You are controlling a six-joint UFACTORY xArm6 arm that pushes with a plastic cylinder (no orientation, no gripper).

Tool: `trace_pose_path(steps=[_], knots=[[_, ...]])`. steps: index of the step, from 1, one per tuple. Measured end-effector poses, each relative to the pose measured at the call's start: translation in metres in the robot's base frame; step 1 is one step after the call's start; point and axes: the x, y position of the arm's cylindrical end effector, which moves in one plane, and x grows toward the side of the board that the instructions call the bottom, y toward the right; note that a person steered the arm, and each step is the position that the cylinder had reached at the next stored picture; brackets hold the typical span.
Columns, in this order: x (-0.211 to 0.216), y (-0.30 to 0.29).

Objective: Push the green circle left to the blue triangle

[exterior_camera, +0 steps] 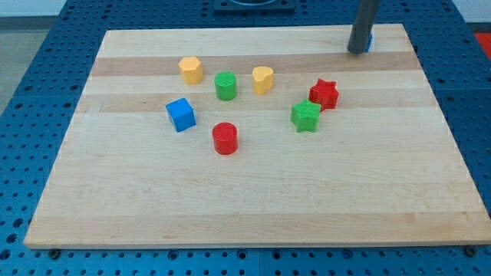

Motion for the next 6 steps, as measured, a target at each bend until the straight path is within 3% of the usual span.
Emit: trace_pose_path(steps=[1,2,4,5,6], knots=[[-0.008,0.000],[0.018,-0.002],[0.092,-0.085],[0.114,-0.101],[0.118,-0.152]])
